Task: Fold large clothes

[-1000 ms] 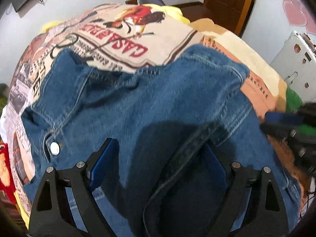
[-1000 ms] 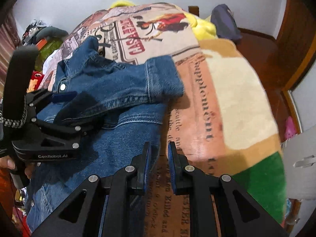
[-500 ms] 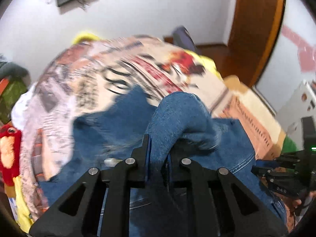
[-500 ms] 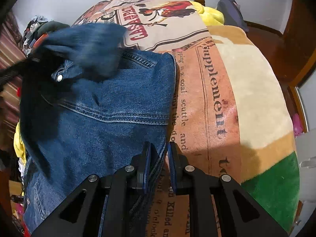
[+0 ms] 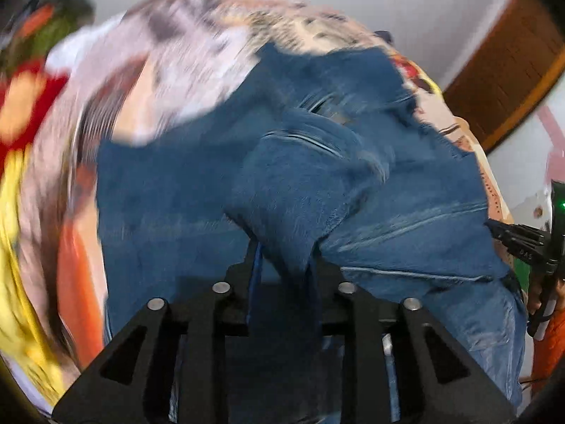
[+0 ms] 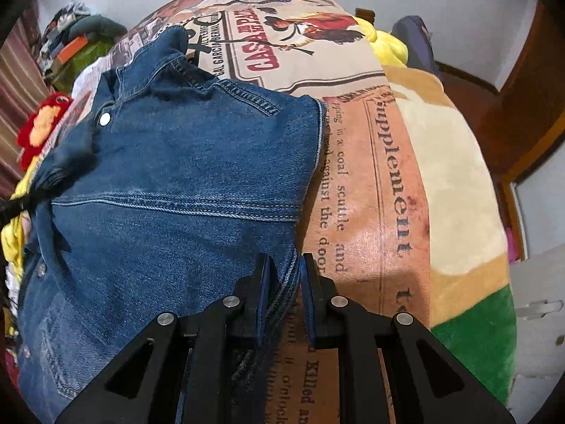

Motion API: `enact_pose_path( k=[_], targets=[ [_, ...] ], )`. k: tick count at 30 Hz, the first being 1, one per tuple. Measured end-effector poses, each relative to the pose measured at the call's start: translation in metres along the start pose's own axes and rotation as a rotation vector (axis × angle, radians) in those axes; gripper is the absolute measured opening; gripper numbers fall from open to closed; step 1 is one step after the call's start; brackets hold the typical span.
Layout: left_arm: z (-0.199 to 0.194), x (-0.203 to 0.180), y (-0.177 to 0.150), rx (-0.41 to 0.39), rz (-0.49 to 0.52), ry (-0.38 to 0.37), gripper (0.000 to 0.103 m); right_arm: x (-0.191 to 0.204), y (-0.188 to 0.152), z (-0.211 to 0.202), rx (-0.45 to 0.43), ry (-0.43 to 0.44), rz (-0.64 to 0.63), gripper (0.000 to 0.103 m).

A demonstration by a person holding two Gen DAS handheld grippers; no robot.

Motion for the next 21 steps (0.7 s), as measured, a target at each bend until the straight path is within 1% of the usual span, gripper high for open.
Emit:
enact_pose_path(
  k=[2,4,5,6,7,8,10,11,14,16,17,18,20,21],
  targets=[
    [-0.006,0.017,-0.011,-0.020,-0.049,0.003,0.045,0.003,0.000,0.000,-0.002,-0.020,-0.018,0.013],
    [-0.015,0.033,-0.020,-0.036,-0.081,0.019,0.045,0.004,0.001,-0.001,-0.002,-0.038,-0.031,0.013],
    [-0.017,0.039,-0.024,-0.038,-0.085,0.051,0.045,0.005,0.001,-0.001,-0.003,-0.051,-0.038,0.013],
    [-0.019,0.049,-0.029,-0.034,-0.086,0.098,0.044,0.006,0.001,-0.001,-0.003,-0.060,-0.042,0.013],
    [-0.019,0.057,-0.033,-0.019,-0.091,0.127,0.044,0.006,0.001,-0.001,-0.004,-0.070,-0.046,0.013],
    [-0.017,0.066,-0.040,0.003,-0.106,0.131,0.044,0.007,0.001,-0.002,-0.004,-0.080,-0.049,0.013],
    [-0.018,0.080,-0.050,0.034,-0.155,0.093,0.044,0.008,0.001,-0.003,-0.005,-0.101,-0.055,0.013],
    [-0.021,0.083,-0.053,0.035,-0.166,0.072,0.044,0.009,0.002,-0.003,-0.004,-0.115,-0.061,0.013],
    [-0.037,0.080,-0.056,0.002,-0.150,0.036,0.045,0.012,0.003,-0.004,0.002,-0.139,-0.073,0.013],
    [-0.047,0.076,-0.055,-0.010,-0.154,-0.021,0.056,0.013,0.004,-0.004,0.014,-0.146,-0.071,0.013],
    [-0.050,0.077,-0.052,-0.021,-0.168,-0.050,0.066,0.012,0.006,-0.004,0.024,-0.146,-0.061,0.013],
    [-0.054,0.075,-0.051,-0.033,-0.190,-0.082,0.073,0.012,0.008,-0.005,0.032,-0.142,-0.050,0.013],
    [-0.055,0.075,-0.048,-0.036,-0.236,-0.140,0.077,0.010,0.010,-0.008,0.042,-0.119,-0.016,0.013],
    [-0.052,0.076,-0.045,-0.031,-0.265,-0.167,0.078,0.009,0.012,-0.010,0.043,-0.102,0.004,0.013]
  ],
)
Point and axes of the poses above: each gripper's, at about its wrist camera, not at the fingertips, and z roughly the way its jaws point, x to its left, y to its top, the point moved 4 cm from there along z, roughly the way its jaws point, and after that the axes turned 6 degrees about -x, right-handed, at the moved point
